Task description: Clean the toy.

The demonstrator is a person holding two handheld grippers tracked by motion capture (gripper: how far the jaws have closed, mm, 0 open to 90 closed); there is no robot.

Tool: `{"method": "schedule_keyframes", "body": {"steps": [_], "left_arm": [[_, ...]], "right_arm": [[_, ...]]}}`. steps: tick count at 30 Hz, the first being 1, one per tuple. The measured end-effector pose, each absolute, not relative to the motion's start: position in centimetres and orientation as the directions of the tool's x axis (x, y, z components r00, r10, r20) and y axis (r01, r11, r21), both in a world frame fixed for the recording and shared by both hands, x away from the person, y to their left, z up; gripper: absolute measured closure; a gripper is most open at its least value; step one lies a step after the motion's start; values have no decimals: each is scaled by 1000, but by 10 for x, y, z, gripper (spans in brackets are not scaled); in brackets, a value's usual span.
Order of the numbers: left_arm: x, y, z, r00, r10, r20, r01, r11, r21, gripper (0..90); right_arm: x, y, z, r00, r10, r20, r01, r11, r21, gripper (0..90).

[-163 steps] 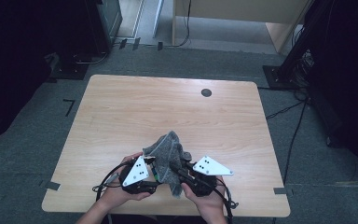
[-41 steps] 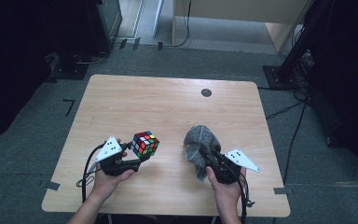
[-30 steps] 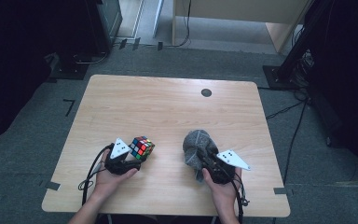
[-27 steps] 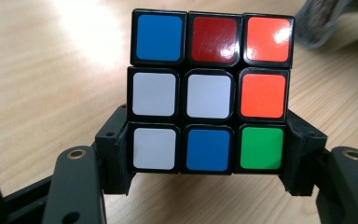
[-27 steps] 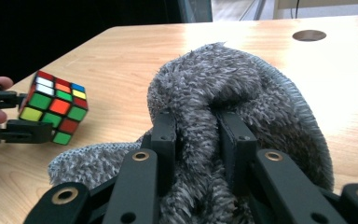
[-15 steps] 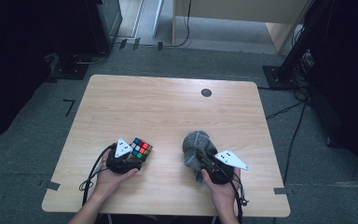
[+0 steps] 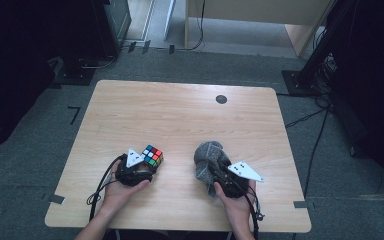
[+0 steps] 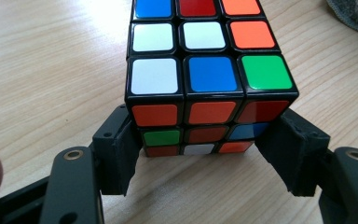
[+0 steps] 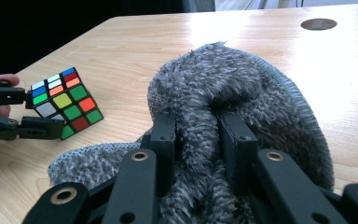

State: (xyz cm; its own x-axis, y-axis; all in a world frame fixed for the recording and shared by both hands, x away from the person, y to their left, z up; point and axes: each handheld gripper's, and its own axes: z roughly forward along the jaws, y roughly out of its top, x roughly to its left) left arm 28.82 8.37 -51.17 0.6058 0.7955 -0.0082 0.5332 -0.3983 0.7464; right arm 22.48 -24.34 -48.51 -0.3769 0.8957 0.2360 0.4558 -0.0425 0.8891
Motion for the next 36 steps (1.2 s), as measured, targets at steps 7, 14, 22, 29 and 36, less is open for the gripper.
{"method": "schedule_keyframes", "body": {"steps": [7,14,22,29,36], "left_arm": [[287,93,-504,612,788,-64,531,-350,772,153],[287,129,-477,588,797,-135,505,-232,831,132],[277,148,-467,567,820,-81,484,-251,838,125],[263,173,-478,577,788,-217,527,-156,835,110],[255,193,-485,555,804,-212,547,-161,822,100]], "right_arm": [[228,-243,-488,-373,902,217,455,-26,890,710],[234,-245,-502,-383,914,137,481,70,874,709],[246,-249,-518,-348,923,163,587,79,806,470],[249,-254,-493,-295,925,238,613,-8,790,27],[244,-281,-467,-315,920,234,581,-8,814,0]]}}
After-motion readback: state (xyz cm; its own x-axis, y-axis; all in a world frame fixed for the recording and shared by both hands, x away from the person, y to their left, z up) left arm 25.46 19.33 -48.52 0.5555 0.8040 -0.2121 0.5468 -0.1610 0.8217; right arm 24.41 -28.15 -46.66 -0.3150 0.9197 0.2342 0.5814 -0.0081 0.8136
